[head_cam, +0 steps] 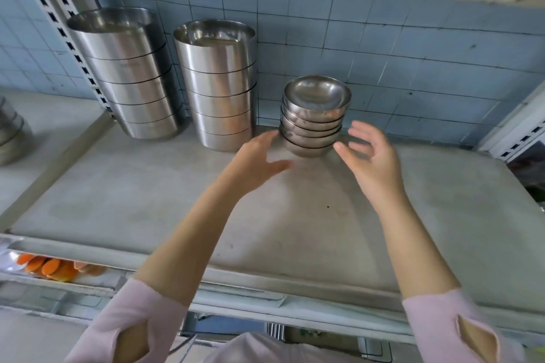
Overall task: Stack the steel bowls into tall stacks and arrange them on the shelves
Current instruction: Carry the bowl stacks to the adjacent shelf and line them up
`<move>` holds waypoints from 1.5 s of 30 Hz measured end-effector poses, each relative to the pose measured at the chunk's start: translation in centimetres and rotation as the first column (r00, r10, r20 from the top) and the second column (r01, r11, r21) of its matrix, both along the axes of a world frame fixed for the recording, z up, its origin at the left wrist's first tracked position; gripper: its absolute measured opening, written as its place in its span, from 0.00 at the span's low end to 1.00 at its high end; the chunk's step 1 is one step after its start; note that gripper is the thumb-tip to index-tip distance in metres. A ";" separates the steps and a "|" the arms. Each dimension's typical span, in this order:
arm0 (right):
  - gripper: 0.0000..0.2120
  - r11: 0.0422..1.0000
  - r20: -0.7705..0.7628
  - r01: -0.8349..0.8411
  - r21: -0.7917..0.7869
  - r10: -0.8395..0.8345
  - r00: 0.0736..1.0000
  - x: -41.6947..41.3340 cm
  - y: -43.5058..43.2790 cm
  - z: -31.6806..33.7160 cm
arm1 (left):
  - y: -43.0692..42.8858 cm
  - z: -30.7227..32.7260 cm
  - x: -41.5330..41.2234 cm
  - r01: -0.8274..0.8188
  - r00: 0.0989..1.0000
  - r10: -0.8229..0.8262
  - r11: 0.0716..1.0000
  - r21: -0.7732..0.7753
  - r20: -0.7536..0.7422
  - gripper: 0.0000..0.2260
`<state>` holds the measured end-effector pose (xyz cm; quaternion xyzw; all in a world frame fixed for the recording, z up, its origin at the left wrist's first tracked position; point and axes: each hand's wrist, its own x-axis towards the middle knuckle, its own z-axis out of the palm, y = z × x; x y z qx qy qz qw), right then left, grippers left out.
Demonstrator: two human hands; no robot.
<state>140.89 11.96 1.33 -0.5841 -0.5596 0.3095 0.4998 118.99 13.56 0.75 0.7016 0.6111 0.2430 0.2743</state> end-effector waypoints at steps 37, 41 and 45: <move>0.22 0.672 0.362 -0.704 0.231 0.612 0.703 -70.6 -12.3 1.3 | -34.0 2.7 -67.1 -0.718 0.604 0.784 0.614 0.328 -0.145 0.23; 0.23 0.712 0.308 -0.669 0.215 0.600 0.738 -78.5 -7.2 1.5 | -29.3 3.3 -74.0 -0.721 0.629 0.769 0.630 0.289 -0.108 0.24; 0.25 0.743 0.173 -0.651 0.153 0.628 0.758 -84.7 -2.7 2.4 | -24.4 2.9 -79.0 -0.708 0.671 0.740 0.659 0.253 -0.047 0.25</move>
